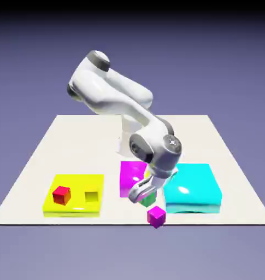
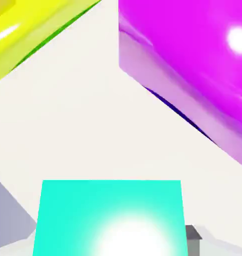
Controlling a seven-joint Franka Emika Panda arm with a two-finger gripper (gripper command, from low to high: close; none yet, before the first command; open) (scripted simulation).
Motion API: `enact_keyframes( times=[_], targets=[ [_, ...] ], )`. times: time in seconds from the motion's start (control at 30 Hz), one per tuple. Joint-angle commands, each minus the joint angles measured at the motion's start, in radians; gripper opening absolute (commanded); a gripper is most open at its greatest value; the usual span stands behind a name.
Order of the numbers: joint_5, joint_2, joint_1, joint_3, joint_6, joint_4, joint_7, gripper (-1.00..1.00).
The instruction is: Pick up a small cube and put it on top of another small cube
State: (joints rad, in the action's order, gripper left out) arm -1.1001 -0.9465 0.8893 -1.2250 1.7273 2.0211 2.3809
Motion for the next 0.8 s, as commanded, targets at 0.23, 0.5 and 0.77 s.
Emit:
enact_keyframes(
  times=[0.23, 0.5, 0.77],
  targets=[
    [-0.026, 0.129, -0.121, 0.048, 0.058, 0.007, 0.348, -1.00],
    [-0.036, 0.208, -0.243, 0.180, 0.166, 0.018, 0.515, -1.00],
    [-0.030, 0.230, -0.325, 0.322, 0.270, 0.027, 0.514, 1.00]
  ],
)
